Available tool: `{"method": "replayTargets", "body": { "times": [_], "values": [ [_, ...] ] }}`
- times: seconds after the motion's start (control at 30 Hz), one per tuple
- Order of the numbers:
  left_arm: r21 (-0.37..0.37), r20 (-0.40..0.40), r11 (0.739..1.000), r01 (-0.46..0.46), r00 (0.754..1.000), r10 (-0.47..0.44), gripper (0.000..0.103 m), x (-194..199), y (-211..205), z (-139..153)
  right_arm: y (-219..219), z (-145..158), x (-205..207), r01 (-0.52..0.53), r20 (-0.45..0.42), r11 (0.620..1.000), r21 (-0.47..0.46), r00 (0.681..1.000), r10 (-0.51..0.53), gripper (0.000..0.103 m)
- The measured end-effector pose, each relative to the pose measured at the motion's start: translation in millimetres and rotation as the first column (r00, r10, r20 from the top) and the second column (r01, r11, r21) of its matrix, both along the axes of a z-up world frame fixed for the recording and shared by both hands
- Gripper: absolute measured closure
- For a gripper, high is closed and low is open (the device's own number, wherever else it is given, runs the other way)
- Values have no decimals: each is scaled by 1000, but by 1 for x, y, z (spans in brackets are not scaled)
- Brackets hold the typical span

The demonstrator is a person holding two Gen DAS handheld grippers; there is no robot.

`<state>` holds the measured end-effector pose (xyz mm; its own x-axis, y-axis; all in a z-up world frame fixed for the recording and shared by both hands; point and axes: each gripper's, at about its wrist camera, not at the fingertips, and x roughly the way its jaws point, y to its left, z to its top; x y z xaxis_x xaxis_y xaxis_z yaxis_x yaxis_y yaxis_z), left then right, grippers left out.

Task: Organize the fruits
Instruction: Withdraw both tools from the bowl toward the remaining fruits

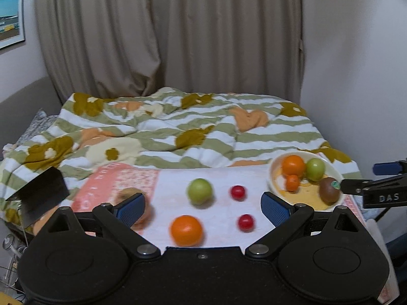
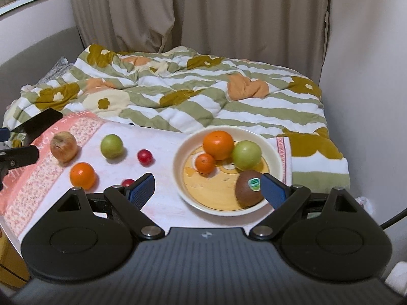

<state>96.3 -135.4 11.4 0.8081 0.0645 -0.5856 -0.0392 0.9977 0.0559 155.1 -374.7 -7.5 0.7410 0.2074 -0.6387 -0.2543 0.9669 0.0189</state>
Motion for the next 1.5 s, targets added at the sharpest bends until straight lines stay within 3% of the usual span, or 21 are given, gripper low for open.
{"method": "replayTargets", "body": {
  "times": [0.17,0.4,0.73,1.0,1.33,1.5],
  "values": [
    [1,-5,1000,8,1000,-8,4,-4,45,-1,35,2,-14,53,39,998,-33,998,-52,0],
    [-10,-12,998,60,998,-60,4,-2,103,-6,81,-5,-24,131,-41,989,62,991,-128,0],
    [-34,-54,989,145,988,-147,4,33,164,-33,144,-28,-22,216,-51,976,14,975,-215,0],
    [-16,-106,979,203,973,-204,4,75,180,-62,170,-53,1,206,-71,978,-21,976,-207,1],
    [20,-179,968,249,954,-242,4,114,165,-104,169,-96,41,189,-141,981,-39,971,-193,4],
    [35,-202,967,253,949,-242,4,125,157,-119,168,-114,54,157,-191,987,-33,968,-160,18]
  ]
}}
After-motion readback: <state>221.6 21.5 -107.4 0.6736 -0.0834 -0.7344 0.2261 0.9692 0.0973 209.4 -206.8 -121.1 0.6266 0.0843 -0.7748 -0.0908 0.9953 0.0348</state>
